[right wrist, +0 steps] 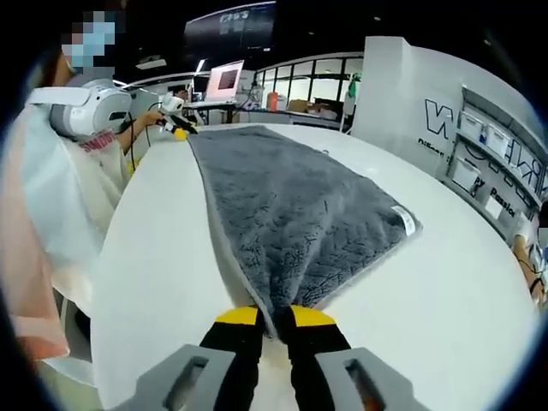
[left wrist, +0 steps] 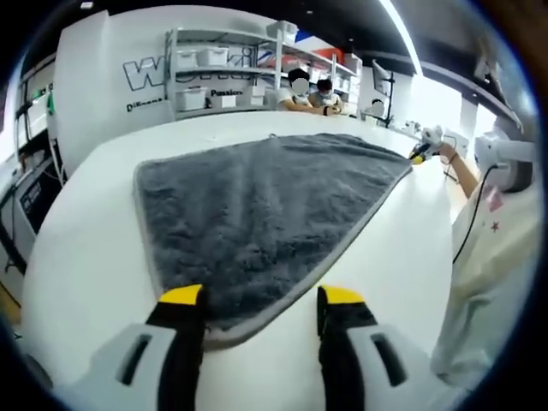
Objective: Fold the towel on the table until its edges align and the towel forms a compact rectangular stack.
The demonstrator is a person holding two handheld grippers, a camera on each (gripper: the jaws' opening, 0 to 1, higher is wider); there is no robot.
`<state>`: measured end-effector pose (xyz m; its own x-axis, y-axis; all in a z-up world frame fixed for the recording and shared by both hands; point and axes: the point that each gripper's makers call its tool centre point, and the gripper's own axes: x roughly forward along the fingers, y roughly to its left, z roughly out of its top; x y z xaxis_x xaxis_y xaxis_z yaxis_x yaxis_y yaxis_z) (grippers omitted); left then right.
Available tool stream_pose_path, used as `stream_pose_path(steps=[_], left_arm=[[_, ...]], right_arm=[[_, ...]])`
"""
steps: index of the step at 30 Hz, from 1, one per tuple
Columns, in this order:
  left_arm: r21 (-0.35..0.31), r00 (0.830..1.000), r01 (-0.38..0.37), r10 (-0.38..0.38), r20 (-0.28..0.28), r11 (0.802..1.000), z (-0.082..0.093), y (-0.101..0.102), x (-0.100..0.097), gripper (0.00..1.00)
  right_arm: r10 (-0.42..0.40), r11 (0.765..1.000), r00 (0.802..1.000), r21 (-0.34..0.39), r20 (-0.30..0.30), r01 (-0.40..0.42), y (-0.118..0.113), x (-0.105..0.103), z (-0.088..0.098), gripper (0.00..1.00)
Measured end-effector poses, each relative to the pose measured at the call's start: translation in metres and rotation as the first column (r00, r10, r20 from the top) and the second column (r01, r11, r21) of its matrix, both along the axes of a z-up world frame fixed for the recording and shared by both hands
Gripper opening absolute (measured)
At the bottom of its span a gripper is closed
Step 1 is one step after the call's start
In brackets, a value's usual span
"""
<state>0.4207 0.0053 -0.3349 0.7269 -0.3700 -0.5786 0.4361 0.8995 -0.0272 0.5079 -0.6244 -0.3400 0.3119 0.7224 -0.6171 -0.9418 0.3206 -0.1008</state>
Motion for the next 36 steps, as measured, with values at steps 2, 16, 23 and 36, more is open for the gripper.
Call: stream_pose_path(steps=[2, 16, 23, 36], left_arm=[[0.008, 1.0, 0.002, -0.002, -0.003, 1.0, 0.0, 0.0, 0.0, 0.57], [-0.029, 1.0, -0.012, 0.012, 0.005, 1.0, 0.008, -0.002, -0.001, 0.65], [-0.07, 0.998, -0.009, 0.013, 0.056, 0.998, 0.02, -0.005, -0.003, 0.74], [-0.111, 0.993, -0.028, 0.041, 0.114, 0.993, 0.035, -0.003, -0.005, 0.9]], right_arm=[[0.004, 1.0, 1.0, -0.004, -0.008, -0.004, 0.0, -0.002, 0.0, 0.16], [0.033, 0.999, 0.998, -0.021, -0.046, -0.034, 0.003, -0.017, 0.0, 0.43], [0.006, 1.0, 0.999, 0.007, -0.043, -0.006, 0.001, -0.015, 0.006, 0.62], [-0.07, 0.993, 0.997, 0.098, -0.017, 0.071, 0.003, -0.007, 0.02, 0.93]])
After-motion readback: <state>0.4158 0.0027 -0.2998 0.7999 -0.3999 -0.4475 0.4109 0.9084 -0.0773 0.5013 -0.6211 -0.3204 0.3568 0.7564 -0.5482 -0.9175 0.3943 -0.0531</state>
